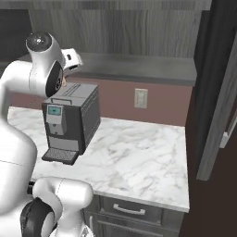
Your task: Organize the utensils by type. Pick up the wooden spoons from the counter and place them in the open cabinet. Then pick up the metallic utensils from the counter and place them in the open drawer.
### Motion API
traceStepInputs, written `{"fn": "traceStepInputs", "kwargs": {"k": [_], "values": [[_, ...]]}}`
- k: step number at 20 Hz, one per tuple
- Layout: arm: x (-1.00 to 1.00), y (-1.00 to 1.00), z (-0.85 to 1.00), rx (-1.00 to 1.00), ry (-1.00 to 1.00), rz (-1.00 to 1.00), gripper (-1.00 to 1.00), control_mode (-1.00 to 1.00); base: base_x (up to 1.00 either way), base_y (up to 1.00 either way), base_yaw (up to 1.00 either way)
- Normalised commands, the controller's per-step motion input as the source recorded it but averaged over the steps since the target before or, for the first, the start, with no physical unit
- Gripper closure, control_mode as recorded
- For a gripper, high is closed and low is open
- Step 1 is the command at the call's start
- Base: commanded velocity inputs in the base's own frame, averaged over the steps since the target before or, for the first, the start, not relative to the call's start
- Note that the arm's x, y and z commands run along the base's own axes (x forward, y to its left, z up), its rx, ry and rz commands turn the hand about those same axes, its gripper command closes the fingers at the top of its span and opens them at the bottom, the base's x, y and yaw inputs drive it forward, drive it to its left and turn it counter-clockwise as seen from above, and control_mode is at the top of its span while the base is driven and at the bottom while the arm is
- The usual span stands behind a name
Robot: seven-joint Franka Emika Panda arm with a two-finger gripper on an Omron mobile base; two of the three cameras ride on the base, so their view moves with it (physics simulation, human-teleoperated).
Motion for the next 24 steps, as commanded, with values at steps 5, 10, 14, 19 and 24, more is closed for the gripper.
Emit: {"fn": "traceStepInputs", "kwargs": {"k": [5, 10, 14, 19, 24], "values": [[0.8, 0.16, 0.0, -0.03, 0.0, -0.04, 1.0, -1.0, 0.0, 0.0, 0.0], [0.78, 0.11, 0.0, -0.03, 0.0, -0.04, 1.0, -1.0, 0.0, 0.0, 0.0], [0.66, 0.08, 0.0, -0.01, 0.0, -0.03, 1.0, -1.0, 0.0, 0.0, 0.0], [0.62, 0.07, 0.0, -0.02, 0.0, -0.01, 1.0, -1.0, 0.0, 0.0, 0.0], [0.62, 0.13, 0.0, -0.02, 0.0, -0.01, 1.0, -1.0, 0.0, 0.0, 0.0]]}}
